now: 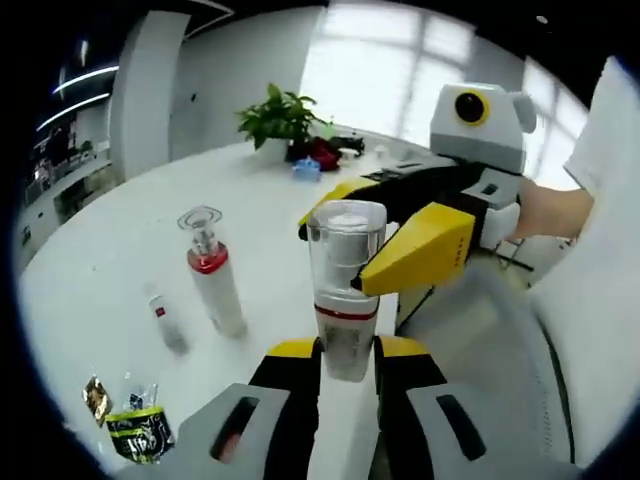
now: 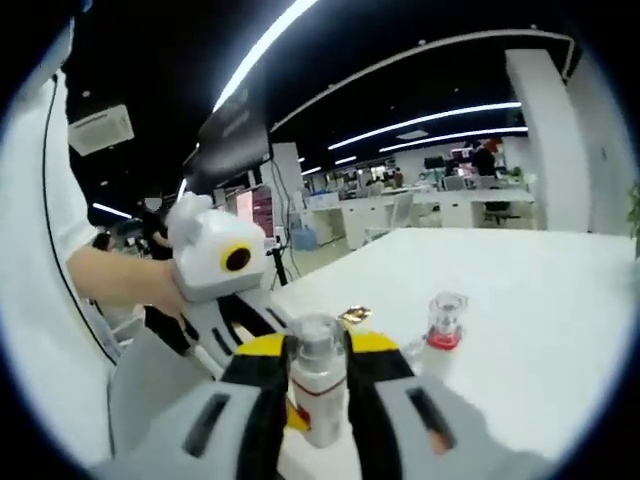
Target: Arrange the skincare products in the storage area until every visible bottle or jar stands upright without overlapping.
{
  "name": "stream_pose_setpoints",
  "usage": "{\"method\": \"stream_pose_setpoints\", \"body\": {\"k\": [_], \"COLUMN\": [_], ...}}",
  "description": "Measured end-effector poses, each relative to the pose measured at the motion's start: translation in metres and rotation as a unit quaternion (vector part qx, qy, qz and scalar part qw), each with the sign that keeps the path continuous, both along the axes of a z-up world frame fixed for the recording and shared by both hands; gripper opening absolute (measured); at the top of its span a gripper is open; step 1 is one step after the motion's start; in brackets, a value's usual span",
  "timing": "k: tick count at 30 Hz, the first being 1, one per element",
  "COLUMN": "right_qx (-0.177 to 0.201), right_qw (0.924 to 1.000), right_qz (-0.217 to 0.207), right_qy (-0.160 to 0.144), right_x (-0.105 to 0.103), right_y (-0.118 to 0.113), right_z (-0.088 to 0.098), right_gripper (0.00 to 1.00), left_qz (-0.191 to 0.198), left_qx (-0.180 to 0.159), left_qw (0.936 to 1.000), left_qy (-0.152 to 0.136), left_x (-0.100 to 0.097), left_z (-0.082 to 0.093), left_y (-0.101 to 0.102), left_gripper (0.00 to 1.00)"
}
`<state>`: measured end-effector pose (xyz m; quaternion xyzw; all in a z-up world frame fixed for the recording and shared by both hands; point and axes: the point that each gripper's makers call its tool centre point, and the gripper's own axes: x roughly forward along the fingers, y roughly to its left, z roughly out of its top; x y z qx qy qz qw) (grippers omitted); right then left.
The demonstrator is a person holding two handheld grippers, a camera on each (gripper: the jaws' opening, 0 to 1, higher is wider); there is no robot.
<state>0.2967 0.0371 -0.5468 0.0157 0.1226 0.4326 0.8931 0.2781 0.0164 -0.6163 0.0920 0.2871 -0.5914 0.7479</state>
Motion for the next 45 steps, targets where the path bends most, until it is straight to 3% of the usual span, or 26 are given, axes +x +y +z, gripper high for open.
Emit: {"method": "stream_pose_setpoints", "body": {"k": [12,25,28,45], "right_qx": [-0.06,-0.098,-0.105,-0.112], "right_qw": [0.9976,0.9934,0.9923,0.9919], "right_qz": [-0.004,-0.006,-0.006,-0.019], "right_qy": [0.032,0.06,0.065,0.057], "right_x": [0.011,0.02,0.022,0.046], "right_y": [-0.008,-0.019,-0.019,-0.024], "right_z": [-0.046,-0.089,-0.094,-0.097], "right_gripper": [0.21,0.21,0.21,0.22], "left_qz": [-0.059,-0.081,-0.088,-0.088], "left_qx": [0.061,0.077,0.089,0.082], "left_qw": [0.996,0.9932,0.9909,0.9908], "left_qy": [-0.029,-0.032,-0.049,-0.062], "left_x": [0.014,0.025,0.031,0.054], "left_z": [-0.046,-0.085,-0.093,-0.091], "left_y": [-0.005,-0.014,-0.014,-0.019], "left_gripper": [0.17,0.17,0.17,0.17]}}
